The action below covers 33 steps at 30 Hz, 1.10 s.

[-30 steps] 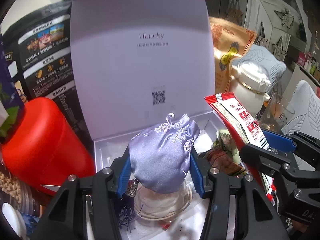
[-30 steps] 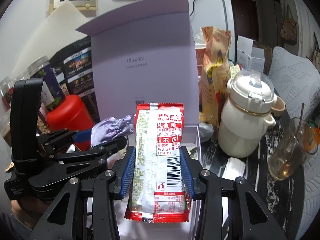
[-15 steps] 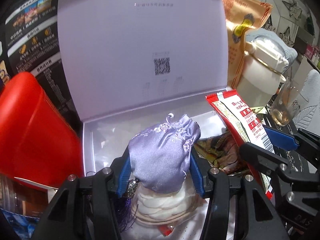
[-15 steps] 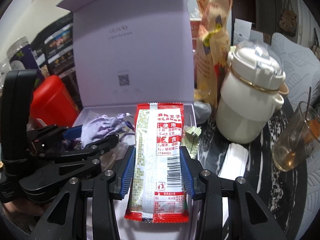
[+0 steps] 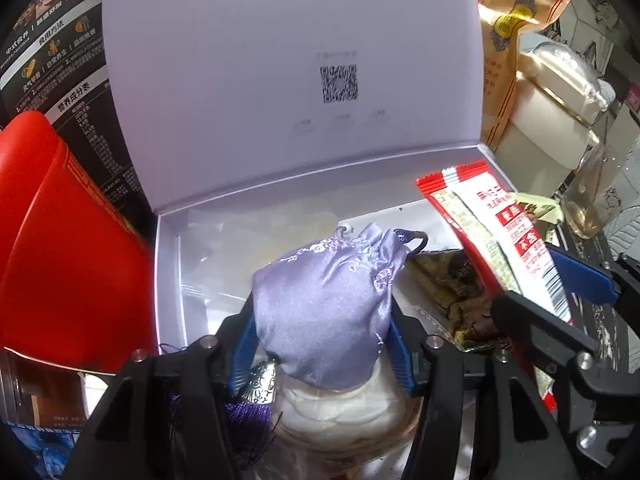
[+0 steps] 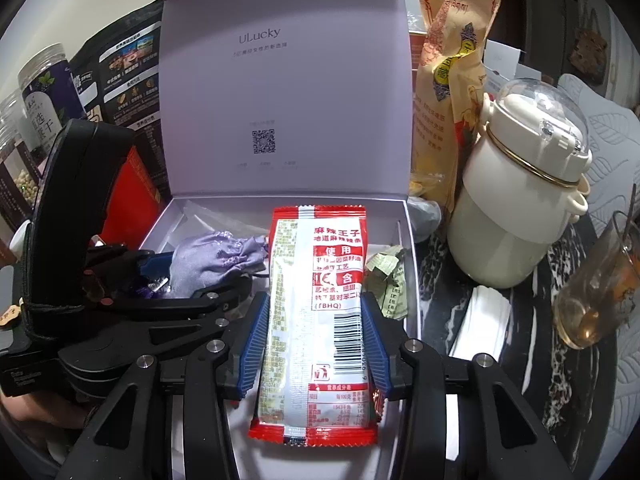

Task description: Organize soft objects

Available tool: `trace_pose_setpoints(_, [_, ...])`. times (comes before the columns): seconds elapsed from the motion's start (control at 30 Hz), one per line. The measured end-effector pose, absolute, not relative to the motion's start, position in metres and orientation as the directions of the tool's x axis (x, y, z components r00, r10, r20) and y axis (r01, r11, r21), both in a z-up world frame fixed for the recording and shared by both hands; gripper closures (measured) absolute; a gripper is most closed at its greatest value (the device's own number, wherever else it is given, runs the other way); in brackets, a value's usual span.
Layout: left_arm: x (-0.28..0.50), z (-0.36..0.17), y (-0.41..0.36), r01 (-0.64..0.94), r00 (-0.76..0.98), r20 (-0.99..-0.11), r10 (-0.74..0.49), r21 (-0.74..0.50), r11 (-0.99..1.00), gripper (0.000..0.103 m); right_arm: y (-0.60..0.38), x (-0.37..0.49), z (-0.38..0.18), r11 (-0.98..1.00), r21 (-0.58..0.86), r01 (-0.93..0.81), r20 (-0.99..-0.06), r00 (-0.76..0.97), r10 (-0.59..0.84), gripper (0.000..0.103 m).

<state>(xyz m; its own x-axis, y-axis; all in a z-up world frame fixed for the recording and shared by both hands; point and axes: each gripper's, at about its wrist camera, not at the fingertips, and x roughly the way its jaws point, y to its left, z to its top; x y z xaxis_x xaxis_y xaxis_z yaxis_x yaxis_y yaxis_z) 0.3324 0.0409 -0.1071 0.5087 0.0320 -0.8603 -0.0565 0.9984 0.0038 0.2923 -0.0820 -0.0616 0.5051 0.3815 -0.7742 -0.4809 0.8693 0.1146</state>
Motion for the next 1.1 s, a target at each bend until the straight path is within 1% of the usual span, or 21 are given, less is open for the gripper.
trace_pose_setpoints(0.2, [0.346, -0.116, 0.042, -0.058, 0.474, -0.880, 0.022, -0.006, 0.998, 0.038, -0.081, 0.292, -0.061, 0.864, 0.120, -0.490, -0.780, 0.492, 0.387, 0.055])
trace_pose_setpoints(0.4, [0.354, -0.120, 0.040, -0.056, 0.468, -0.883, 0.031, 0.005, 0.998, 0.037, -0.081, 0.290, -0.061, 0.860, 0.118, -0.496, -0.788, 0.481, 0.386, 0.051])
trace_pose_setpoints(0.6, [0.348, -0.121, 0.042, -0.067, 0.467, -0.884, 0.019, -0.014, 0.998, 0.036, -0.083, 0.287, -0.052, 0.871, 0.087, -0.483, -0.781, 0.510, 0.360, 0.040])
trace_pose_setpoints(0.67, [0.347, -0.116, 0.042, -0.069, 0.486, -0.874, 0.027, -0.007, 0.998, 0.033, -0.085, 0.286, -0.050, 0.874, 0.091, -0.478, -0.780, 0.511, 0.361, 0.040])
trace_pose_setpoints(0.77, [0.339, -0.106, 0.042, -0.079, 0.522, -0.852, 0.042, 0.001, 0.997, 0.024, -0.087, 0.285, -0.046, 0.875, 0.091, -0.475, -0.775, 0.518, 0.361, 0.040])
trace_pose_setpoints(1.0, [0.322, -0.064, 0.032, -0.101, 0.617, -0.782, 0.085, 0.028, 0.994, 0.022, -0.101, 0.277, -0.025, 0.890, 0.087, -0.448, -0.743, 0.565, 0.357, 0.040])
trace_pose_setpoints(1.1, [0.317, -0.048, 0.024, -0.095, 0.644, -0.760, 0.083, 0.029, 0.995, 0.022, -0.107, 0.273, -0.012, 0.897, 0.084, -0.433, -0.726, 0.590, 0.353, 0.040])
